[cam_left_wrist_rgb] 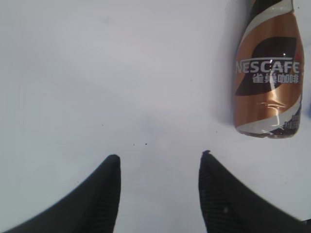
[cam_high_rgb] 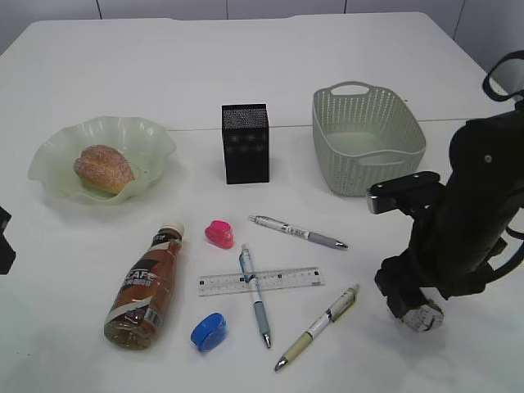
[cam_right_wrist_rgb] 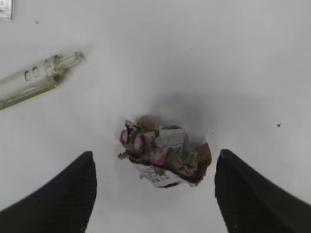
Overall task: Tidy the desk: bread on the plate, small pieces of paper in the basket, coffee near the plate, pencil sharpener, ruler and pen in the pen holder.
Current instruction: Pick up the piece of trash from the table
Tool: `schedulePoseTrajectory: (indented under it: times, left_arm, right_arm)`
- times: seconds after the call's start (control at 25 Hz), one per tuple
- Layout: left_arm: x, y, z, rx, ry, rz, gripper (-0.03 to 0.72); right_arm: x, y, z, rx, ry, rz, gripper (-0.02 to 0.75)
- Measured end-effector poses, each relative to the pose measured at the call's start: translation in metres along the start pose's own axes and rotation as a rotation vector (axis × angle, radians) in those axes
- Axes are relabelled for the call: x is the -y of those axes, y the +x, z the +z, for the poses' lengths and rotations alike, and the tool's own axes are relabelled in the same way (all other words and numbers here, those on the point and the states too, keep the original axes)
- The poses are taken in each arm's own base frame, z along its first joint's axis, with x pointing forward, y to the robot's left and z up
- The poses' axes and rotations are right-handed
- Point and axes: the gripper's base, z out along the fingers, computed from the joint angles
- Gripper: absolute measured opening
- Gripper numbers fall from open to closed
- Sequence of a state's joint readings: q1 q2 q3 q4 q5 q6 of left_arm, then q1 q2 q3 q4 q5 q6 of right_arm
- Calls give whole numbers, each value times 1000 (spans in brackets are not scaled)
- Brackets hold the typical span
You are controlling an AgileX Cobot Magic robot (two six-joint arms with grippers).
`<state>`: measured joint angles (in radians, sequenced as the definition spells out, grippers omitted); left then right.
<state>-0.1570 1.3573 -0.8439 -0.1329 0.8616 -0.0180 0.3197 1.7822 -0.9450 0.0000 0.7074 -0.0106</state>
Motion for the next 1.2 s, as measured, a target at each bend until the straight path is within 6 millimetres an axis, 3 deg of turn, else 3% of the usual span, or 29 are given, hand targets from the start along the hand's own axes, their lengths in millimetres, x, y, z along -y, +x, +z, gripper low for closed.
schedulePoseTrajectory:
  times: [0.32, 0.96, 1.08, 1.2]
  left_arm:
    - [0, -2, 0, 20, 0, 0, 382]
    - [0, -3, 0, 28, 1, 0, 379]
    - [0, -3, 0, 28, 1, 0, 379]
    - [0, -3, 0, 28, 1, 0, 379]
  right_arm:
    - [0, -1, 16, -31, 0, 2, 577]
    - [0, -2, 28, -40, 0, 11, 577]
    - [0, -2, 29, -42, 0, 11, 536]
    - [0, -2, 29, -42, 0, 11, 428]
